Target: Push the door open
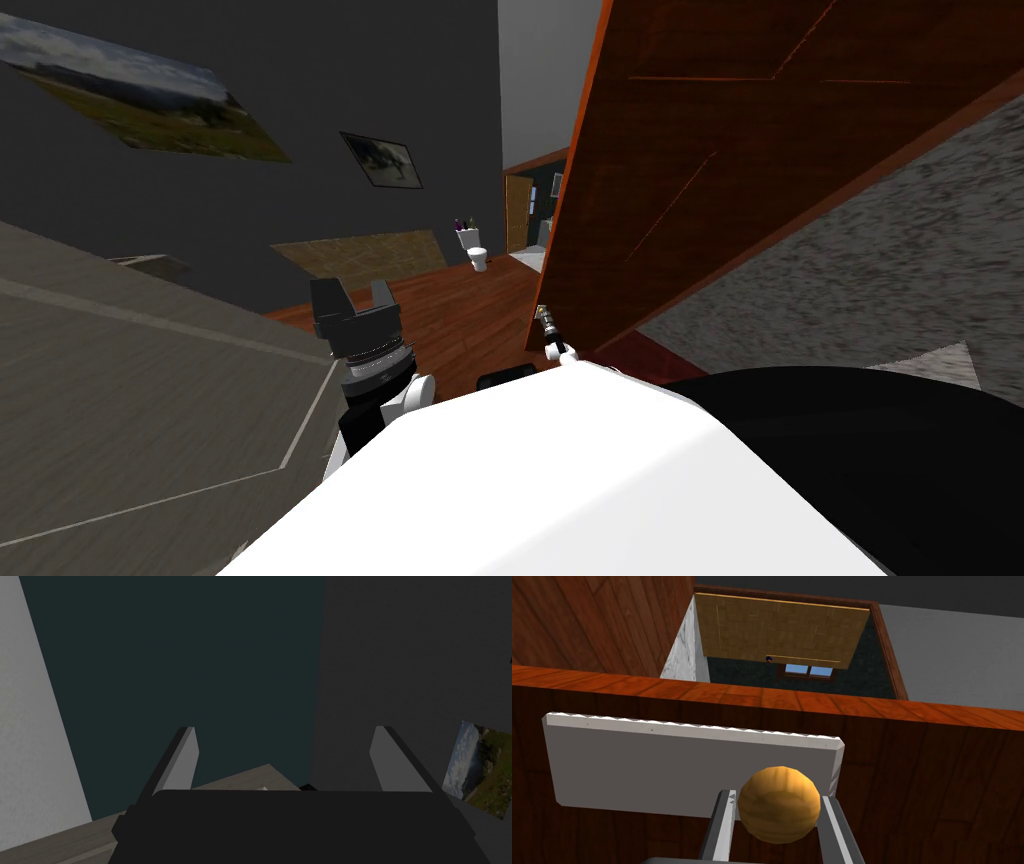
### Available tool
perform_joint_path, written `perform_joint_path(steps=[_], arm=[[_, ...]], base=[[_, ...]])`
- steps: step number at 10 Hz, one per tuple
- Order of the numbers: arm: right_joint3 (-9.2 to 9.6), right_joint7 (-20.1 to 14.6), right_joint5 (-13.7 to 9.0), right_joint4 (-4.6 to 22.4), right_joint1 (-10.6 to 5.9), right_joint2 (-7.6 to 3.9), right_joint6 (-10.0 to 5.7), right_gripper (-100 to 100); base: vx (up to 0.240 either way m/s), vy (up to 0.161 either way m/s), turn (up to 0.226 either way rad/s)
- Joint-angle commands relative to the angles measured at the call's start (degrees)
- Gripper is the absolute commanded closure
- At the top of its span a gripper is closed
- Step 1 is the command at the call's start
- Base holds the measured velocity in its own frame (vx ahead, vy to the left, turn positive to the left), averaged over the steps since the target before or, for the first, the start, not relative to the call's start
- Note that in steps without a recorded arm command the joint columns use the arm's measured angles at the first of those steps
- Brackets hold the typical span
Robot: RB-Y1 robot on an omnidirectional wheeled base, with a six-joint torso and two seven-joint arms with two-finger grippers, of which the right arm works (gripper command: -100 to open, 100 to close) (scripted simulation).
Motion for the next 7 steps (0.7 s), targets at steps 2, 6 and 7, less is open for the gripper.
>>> perform_joint_path(steps=[2, 6, 7], arm=[[-2.19, 0.6, -1.3, 0.2, -0.34, -1.08, -0.07, 100], [-4.81, 1.7, -3.0, 0.3, -0.33, -1.32, 0.23, 100], [-5.34, 2.0, -3.4, 0.3, -0.33, -1.36, 0.28, 100]], base=[[0.200, 0.056, -0.065], [0.214, 0.072, -0.075], [0.194, 0.077, -0.065]])
